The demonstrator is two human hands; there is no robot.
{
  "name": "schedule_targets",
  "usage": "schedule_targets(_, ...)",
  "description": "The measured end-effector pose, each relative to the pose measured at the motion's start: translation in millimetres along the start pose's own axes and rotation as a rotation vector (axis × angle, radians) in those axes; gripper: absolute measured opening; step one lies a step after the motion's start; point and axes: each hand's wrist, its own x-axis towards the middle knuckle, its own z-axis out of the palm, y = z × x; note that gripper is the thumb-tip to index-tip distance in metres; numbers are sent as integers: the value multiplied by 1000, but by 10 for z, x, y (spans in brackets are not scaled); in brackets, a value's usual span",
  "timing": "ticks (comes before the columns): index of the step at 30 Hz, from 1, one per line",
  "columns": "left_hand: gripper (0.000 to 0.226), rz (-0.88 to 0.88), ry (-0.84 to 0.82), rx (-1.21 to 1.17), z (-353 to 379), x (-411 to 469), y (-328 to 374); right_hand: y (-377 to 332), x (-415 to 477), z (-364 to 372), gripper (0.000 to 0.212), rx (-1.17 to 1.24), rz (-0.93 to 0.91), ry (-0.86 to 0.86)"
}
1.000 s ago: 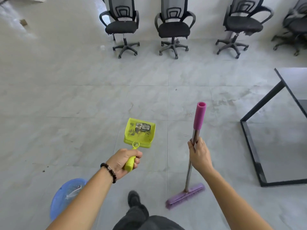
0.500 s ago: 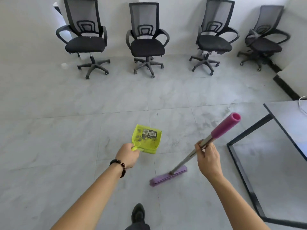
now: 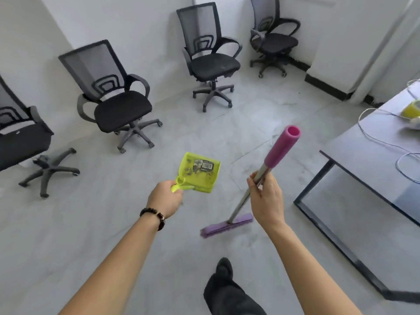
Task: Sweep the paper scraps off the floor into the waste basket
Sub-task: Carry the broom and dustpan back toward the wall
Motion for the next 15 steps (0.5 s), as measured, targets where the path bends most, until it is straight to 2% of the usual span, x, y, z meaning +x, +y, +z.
schedule_targets(7,10,12,28,-136,-234,1605,1028,-264,1782,216,5,-30,28,31)
schedule_targets(15,16,103,-61,-158,280,3648,2314,21,4000,252,11,-180,56,174)
